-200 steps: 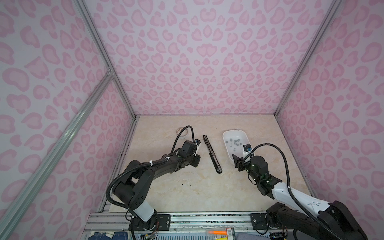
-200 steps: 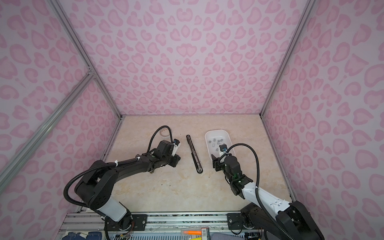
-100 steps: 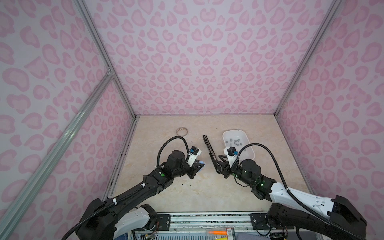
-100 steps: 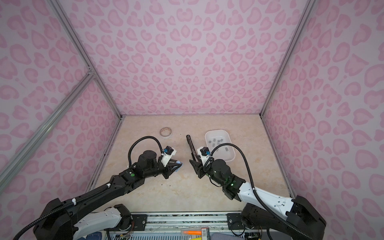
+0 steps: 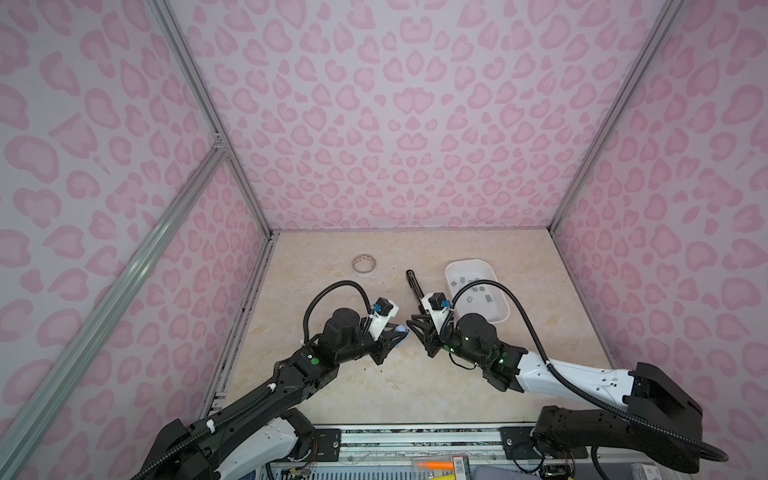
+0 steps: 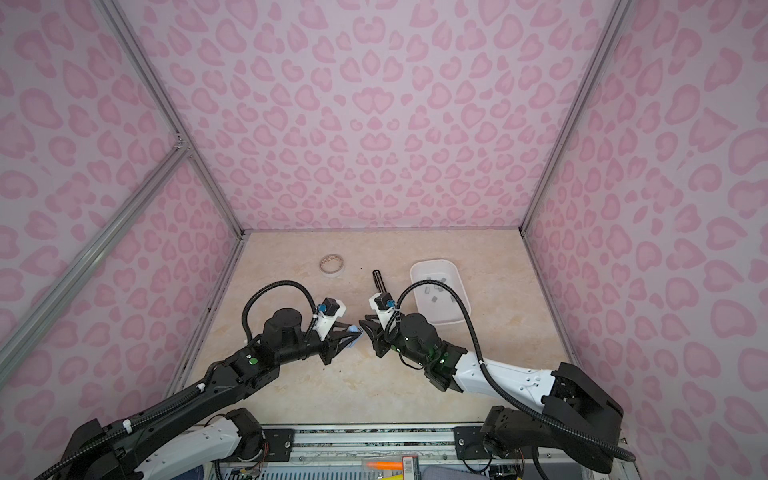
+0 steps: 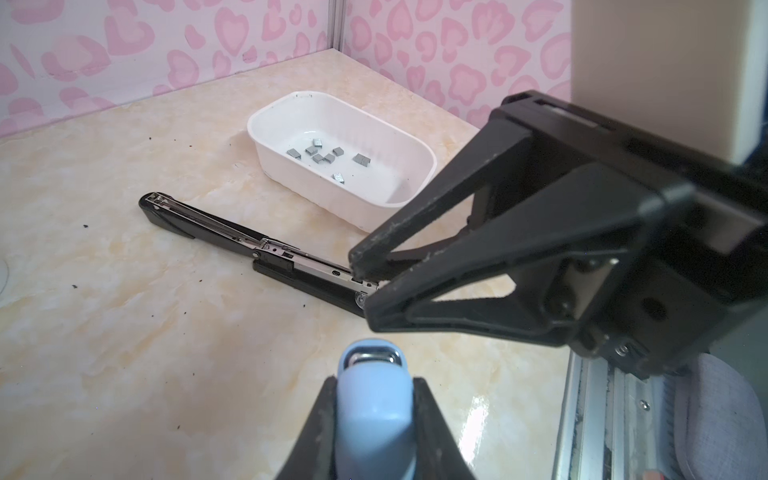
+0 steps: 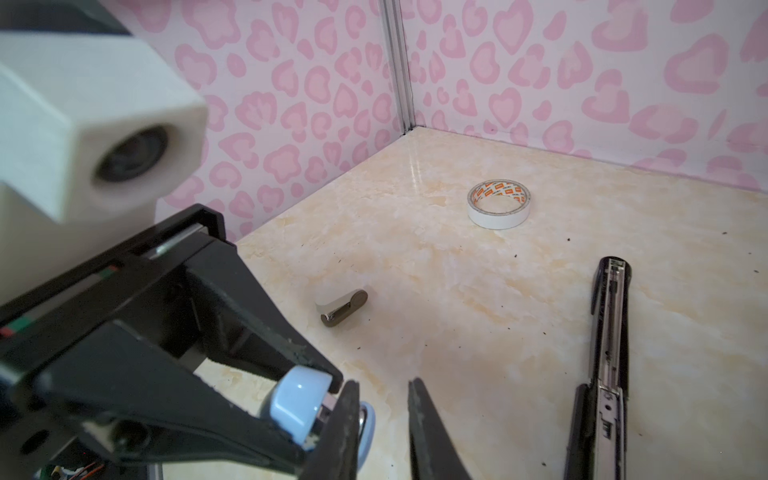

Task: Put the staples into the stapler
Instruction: 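Grip the light-blue stapler's top with the right gripper while left holds it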

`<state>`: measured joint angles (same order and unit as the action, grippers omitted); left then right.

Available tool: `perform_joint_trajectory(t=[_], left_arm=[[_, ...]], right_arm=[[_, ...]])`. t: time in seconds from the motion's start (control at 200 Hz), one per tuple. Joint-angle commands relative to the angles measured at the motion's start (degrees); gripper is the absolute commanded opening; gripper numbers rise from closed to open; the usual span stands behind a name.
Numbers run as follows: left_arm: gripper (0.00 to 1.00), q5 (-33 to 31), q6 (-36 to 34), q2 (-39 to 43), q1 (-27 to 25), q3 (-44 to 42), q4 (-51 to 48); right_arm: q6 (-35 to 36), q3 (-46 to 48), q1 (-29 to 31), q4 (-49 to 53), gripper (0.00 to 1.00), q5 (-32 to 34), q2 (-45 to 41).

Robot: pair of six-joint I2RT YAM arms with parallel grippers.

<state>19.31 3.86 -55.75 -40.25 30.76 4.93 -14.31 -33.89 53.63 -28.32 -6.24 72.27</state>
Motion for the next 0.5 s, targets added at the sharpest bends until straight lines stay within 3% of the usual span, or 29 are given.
perform_joint_trajectory(t=[0.0,0.495], left_arm=[[0.04,0.36,-0.36,0.03,0.06,0.53,2.68],[0.04,-3.68,0.5,5.1,0.01,0.14,2.86]], right_arm=[[0.35,-0.86,0.33,-0.18,0.21,-0.36,1.28],[0.46,0.46,3.38,-1.64,0.2,2.68,5.13]])
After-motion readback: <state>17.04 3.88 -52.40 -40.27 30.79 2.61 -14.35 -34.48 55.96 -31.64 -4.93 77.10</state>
